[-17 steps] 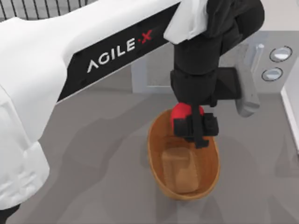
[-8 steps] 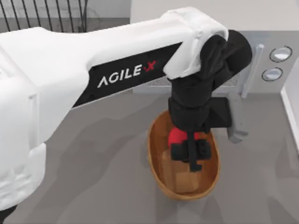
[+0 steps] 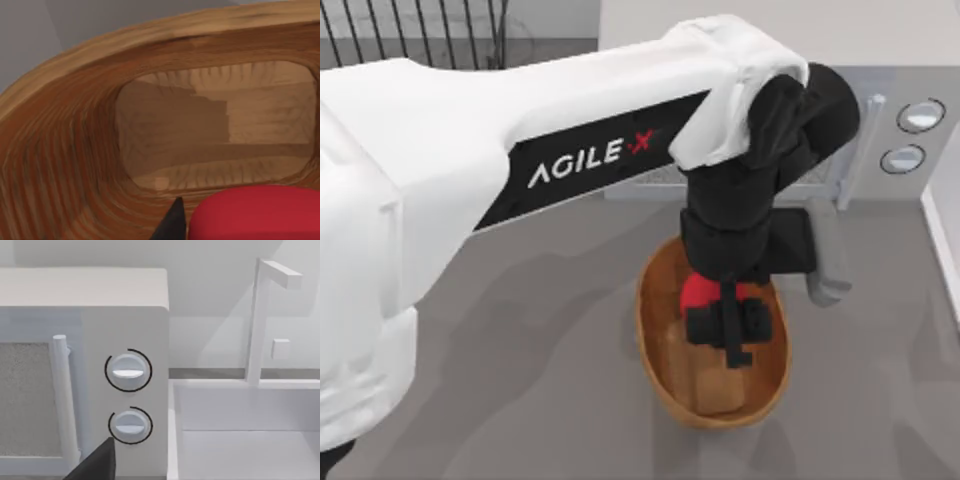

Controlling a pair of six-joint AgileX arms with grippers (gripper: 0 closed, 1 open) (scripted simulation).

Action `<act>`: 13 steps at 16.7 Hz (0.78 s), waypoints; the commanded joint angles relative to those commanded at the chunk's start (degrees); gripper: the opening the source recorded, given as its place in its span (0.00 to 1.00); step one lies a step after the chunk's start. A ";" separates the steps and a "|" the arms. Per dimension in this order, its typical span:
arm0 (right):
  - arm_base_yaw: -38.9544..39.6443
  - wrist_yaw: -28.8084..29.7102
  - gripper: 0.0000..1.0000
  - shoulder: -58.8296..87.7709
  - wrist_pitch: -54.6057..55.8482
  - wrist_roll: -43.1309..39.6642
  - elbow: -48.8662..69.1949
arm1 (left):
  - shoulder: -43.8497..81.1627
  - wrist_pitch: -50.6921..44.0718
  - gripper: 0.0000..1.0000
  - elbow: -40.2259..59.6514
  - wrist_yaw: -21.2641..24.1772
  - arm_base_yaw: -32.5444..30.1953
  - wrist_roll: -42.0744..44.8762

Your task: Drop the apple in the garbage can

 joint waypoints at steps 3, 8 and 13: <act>0.00 0.00 1.00 0.00 0.00 0.00 0.00 | 0.00 0.00 0.60 0.00 0.00 0.00 0.00; 0.00 0.00 1.00 0.00 0.00 0.00 0.00 | 0.00 0.00 0.98 0.00 0.00 0.00 0.00; 0.00 0.00 1.00 0.00 0.00 0.00 0.00 | 0.00 0.00 1.00 0.00 0.00 0.00 0.00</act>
